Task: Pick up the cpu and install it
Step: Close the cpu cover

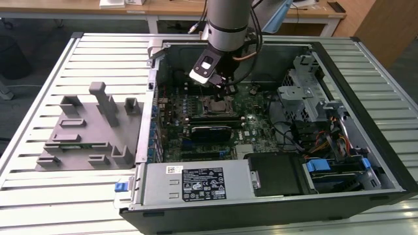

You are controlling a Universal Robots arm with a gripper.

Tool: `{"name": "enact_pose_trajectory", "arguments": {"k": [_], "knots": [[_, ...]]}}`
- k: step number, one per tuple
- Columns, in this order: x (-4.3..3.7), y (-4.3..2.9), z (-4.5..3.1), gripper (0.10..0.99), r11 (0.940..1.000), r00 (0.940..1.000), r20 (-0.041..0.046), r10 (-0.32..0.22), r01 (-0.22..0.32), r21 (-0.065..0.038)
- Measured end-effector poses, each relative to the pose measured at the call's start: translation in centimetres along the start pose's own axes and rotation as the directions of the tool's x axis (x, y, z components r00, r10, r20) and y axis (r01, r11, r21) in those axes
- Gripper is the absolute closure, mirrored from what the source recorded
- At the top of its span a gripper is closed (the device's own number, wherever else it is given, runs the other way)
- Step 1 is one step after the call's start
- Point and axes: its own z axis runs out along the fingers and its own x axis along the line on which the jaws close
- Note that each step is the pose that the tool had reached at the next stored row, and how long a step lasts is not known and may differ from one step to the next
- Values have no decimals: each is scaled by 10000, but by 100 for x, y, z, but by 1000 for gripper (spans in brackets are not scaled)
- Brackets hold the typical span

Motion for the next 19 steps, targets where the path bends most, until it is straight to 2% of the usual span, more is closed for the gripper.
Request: {"name": "enact_pose_trajectory", "arguments": {"k": [5, 10, 15, 19], "knots": [[0, 0, 2, 980, 9959, 9959, -1, -903, 903, 17], [0, 0, 3, 980, 9836, 9836, -5, -1804, 1804, 34], [0, 0, 5, 980, 9630, 9630, -10, -2696, 2696, 51], [0, 0, 6, 980, 9409, 9409, -16, -3386, 3386, 63]]}}
